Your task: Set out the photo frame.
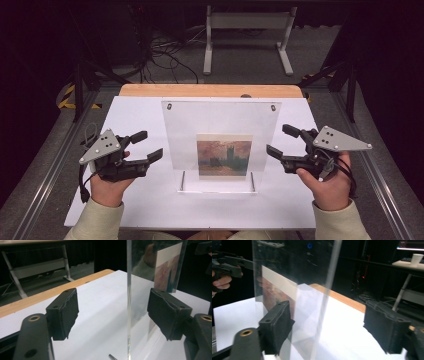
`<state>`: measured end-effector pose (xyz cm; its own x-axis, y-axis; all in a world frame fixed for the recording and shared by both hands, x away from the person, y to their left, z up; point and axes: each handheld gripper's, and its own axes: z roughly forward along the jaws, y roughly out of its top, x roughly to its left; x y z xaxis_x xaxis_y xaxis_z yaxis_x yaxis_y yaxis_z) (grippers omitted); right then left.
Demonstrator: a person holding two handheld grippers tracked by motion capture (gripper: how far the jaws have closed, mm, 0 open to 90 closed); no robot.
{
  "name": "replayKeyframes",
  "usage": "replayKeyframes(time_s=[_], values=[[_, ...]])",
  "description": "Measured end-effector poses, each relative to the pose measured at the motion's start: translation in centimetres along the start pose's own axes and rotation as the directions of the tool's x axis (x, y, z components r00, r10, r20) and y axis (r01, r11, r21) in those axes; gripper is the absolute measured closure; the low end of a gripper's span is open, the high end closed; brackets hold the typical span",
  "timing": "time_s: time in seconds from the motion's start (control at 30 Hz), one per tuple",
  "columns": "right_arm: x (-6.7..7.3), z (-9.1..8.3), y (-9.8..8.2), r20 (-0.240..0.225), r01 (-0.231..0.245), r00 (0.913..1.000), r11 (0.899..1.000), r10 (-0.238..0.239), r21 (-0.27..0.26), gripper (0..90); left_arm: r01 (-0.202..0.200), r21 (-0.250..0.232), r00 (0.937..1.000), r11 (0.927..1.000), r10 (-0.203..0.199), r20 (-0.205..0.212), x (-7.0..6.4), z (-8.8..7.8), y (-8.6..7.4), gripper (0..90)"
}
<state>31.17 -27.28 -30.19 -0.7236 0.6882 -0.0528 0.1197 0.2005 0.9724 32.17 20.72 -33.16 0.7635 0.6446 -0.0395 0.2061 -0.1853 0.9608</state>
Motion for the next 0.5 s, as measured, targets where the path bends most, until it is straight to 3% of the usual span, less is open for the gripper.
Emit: replayKeyframes(time_s=[0.23,0.3,0.5], values=[[-1.3,-0.8,-0.8,0.039,-0.021,0.9990,0.999,0.020,0.031,14.5,-0.001,0.016,0.9995,0.9999,0.001,-0.030,0.8,-0.2,-1.1,20.8],[-1.7,-0.9,-1.1,0.048,-0.007,0.9989,0.998,0.004,0.060,13.5,0.001,0.019,0.9987,0.9998,0.000,-0.050,1.2,-0.3,-1.6,20.1],[-3.1,-1.2,-2.4,0.079,-0.033,0.9965,0.996,0.027,0.082,7.4,0.009,0.027,0.9956,0.9996,-0.006,-0.093,2.6,-0.5,-3.0,17.3]])
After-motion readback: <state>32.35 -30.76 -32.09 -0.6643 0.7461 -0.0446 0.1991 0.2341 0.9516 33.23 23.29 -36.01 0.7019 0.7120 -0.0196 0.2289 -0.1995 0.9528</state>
